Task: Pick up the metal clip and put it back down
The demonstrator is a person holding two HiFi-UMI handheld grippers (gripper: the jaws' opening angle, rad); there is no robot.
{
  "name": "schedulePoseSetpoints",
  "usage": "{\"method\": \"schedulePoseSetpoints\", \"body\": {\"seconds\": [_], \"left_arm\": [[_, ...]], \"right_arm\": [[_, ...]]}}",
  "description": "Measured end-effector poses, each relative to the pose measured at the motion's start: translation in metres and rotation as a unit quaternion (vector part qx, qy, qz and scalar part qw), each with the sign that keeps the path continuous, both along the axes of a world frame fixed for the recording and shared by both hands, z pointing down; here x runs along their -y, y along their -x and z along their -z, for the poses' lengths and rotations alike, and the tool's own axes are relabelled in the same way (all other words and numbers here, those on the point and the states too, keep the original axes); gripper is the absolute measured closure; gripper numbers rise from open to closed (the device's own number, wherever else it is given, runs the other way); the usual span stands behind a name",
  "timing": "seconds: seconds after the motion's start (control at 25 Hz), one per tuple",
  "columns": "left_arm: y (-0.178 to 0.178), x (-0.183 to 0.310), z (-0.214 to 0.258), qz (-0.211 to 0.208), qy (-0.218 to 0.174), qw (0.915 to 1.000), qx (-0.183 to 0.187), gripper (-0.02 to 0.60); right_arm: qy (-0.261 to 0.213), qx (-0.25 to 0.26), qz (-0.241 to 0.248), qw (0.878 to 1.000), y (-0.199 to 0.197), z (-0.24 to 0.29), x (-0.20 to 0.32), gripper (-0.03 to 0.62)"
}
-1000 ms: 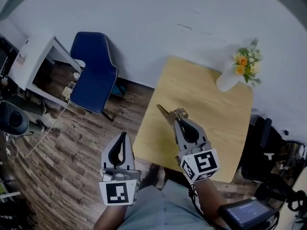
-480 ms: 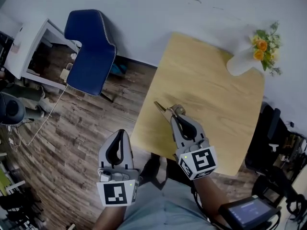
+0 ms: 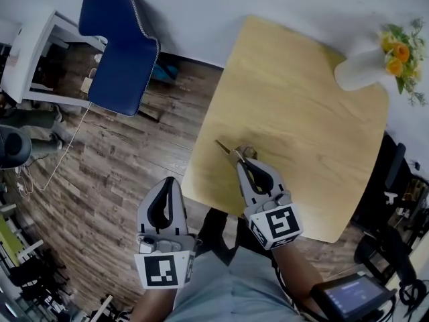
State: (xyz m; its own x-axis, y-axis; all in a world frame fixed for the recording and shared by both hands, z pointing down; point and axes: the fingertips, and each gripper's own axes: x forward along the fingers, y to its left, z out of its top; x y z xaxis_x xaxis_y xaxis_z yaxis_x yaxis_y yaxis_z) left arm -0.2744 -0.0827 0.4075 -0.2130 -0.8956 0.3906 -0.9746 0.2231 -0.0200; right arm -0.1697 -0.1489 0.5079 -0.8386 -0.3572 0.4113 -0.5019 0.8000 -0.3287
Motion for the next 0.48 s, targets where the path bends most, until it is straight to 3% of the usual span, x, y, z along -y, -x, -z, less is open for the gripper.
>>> {"method": "schedulePoseSetpoints", "body": {"seconds": [0.48], "left_arm": [[-0.004,0.002,-0.042,0.008,0.046,0.9985,-0.029,0.563]], "right_arm": [[0.042,-0.023,0.003,0.999,-0.010,-0.049,-0.001,0.539]]}}
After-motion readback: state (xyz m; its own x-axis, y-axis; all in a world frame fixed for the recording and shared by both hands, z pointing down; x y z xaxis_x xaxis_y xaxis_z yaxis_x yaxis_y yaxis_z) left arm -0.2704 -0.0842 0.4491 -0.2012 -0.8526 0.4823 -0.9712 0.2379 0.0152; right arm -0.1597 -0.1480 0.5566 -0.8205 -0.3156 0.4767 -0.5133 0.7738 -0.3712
